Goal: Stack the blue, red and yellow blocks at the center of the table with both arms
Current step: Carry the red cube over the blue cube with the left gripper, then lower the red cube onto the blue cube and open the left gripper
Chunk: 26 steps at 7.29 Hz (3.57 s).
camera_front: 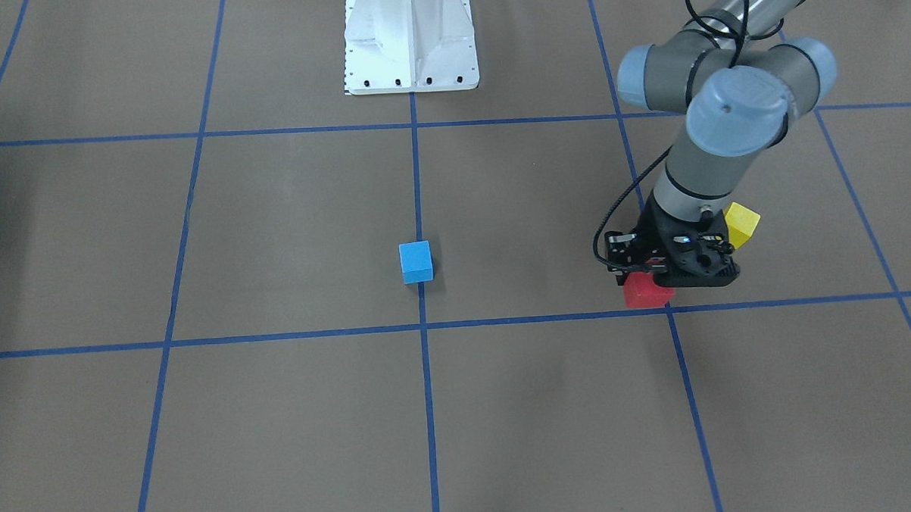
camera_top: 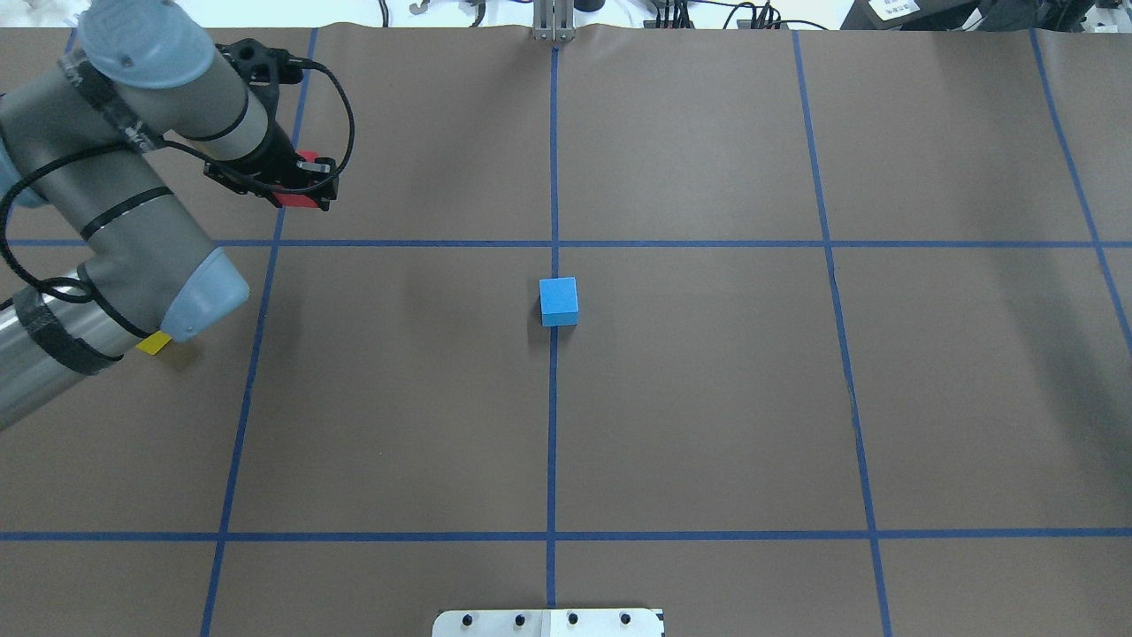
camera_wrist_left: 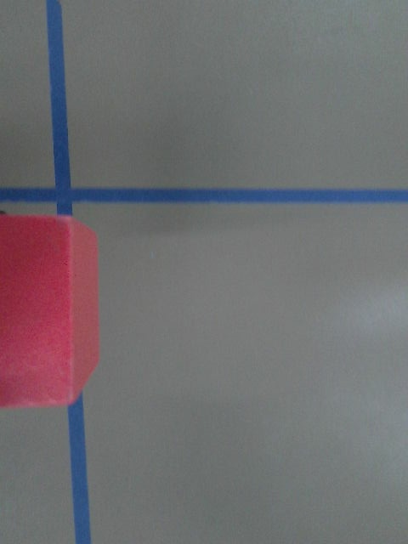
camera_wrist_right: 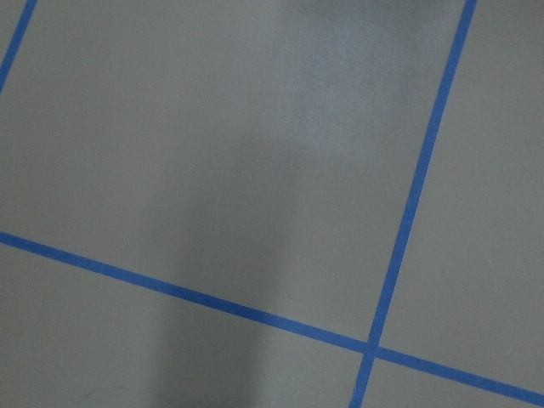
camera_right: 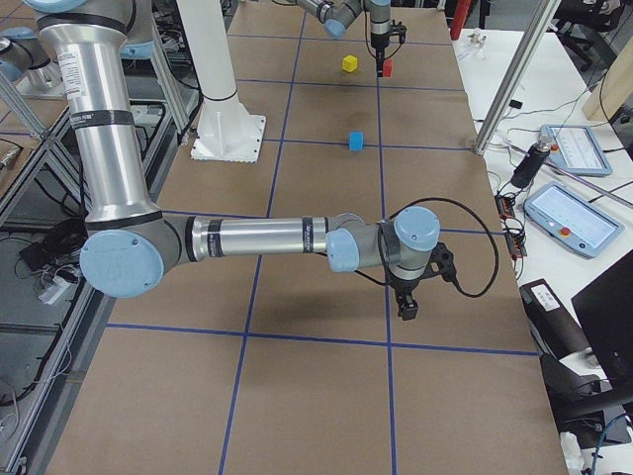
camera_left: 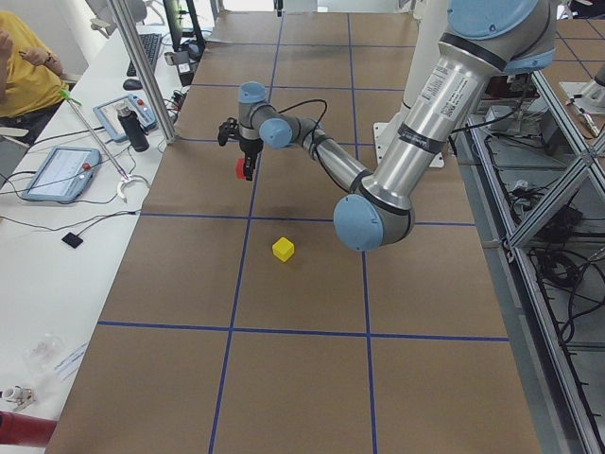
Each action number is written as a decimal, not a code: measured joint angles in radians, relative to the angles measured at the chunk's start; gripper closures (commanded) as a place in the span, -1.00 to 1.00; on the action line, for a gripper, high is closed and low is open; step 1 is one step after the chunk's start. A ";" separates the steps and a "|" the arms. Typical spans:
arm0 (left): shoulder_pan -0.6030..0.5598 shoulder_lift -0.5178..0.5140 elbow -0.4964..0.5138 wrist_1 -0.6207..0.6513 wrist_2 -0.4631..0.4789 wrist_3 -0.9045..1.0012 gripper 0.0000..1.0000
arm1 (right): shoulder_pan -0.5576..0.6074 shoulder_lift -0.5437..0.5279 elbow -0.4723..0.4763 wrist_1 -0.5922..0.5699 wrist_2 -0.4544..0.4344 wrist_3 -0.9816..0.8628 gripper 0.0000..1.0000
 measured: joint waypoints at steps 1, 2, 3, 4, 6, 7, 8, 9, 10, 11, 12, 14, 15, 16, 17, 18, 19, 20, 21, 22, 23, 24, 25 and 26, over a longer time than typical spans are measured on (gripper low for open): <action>0.045 -0.065 0.006 0.035 0.008 -0.055 1.00 | 0.008 -0.023 0.003 0.000 -0.035 -0.003 -1.00; 0.102 -0.131 0.026 0.049 0.035 -0.117 1.00 | 0.014 -0.038 0.003 0.000 -0.084 -0.012 -1.00; 0.158 -0.206 0.068 0.060 0.072 -0.178 1.00 | 0.016 -0.052 0.000 -0.001 -0.124 -0.023 -1.00; 0.202 -0.281 0.124 0.075 0.101 -0.218 1.00 | 0.016 -0.063 -0.001 -0.002 -0.139 -0.031 -1.00; 0.261 -0.366 0.213 0.096 0.147 -0.250 1.00 | 0.017 -0.070 -0.003 -0.003 -0.145 -0.034 -1.00; 0.281 -0.392 0.252 0.096 0.167 -0.262 1.00 | 0.017 -0.071 -0.003 -0.004 -0.145 -0.034 -1.00; 0.291 -0.409 0.282 0.093 0.175 -0.267 1.00 | 0.017 -0.070 -0.003 -0.004 -0.144 -0.033 -1.00; 0.300 -0.416 0.295 0.091 0.178 -0.269 0.96 | 0.017 -0.068 -0.003 -0.005 -0.143 -0.032 -1.00; 0.310 -0.419 0.299 0.088 0.179 -0.270 0.87 | 0.017 -0.068 -0.003 -0.005 -0.142 -0.032 -1.00; 0.319 -0.420 0.301 0.087 0.180 -0.271 0.74 | 0.017 -0.066 -0.003 -0.005 -0.140 -0.032 -1.00; 0.325 -0.419 0.301 0.086 0.180 -0.271 0.69 | 0.016 -0.065 -0.003 -0.005 -0.139 -0.031 -1.00; 0.331 -0.417 0.303 0.086 0.180 -0.272 0.43 | 0.016 -0.063 -0.002 -0.004 -0.138 -0.030 -1.00; 0.332 -0.416 0.303 0.086 0.180 -0.272 0.35 | 0.015 -0.062 -0.002 -0.004 -0.139 -0.030 -1.00; 0.333 -0.416 0.303 0.085 0.180 -0.272 0.29 | 0.015 -0.061 -0.002 -0.004 -0.139 -0.030 -1.00; 0.334 -0.417 0.303 0.084 0.179 -0.272 0.24 | 0.015 -0.061 -0.002 -0.004 -0.139 -0.030 -1.00; 0.335 -0.417 0.303 0.083 0.178 -0.272 0.19 | 0.015 -0.060 -0.002 -0.003 -0.139 -0.030 -1.00; 0.336 -0.418 0.304 0.082 0.179 -0.272 0.08 | 0.015 -0.060 -0.002 -0.003 -0.139 -0.030 -1.00; 0.336 -0.418 0.306 0.081 0.179 -0.271 -0.02 | 0.016 -0.059 -0.002 -0.003 -0.140 -0.030 -1.00; 0.338 -0.418 0.307 0.080 0.179 -0.271 -0.10 | 0.016 -0.059 -0.002 -0.003 -0.140 -0.031 -1.00; 0.340 -0.418 0.307 0.080 0.178 -0.271 -0.18 | 0.016 -0.059 -0.002 -0.003 -0.140 -0.031 -1.00; 0.342 -0.418 0.308 0.079 0.178 -0.270 -0.18 | 0.016 -0.059 -0.002 -0.003 -0.140 -0.032 -1.00; 0.343 -0.419 0.308 0.079 0.178 -0.270 -0.18 | 0.016 -0.059 -0.002 -0.003 -0.141 -0.032 -1.00; 0.343 -0.420 0.309 0.078 0.178 -0.269 -0.18 | 0.016 -0.060 -0.003 -0.003 -0.141 -0.032 -1.00; 0.343 -0.420 0.310 0.078 0.178 -0.267 -0.18 | 0.016 -0.060 -0.003 -0.003 -0.141 -0.032 -1.00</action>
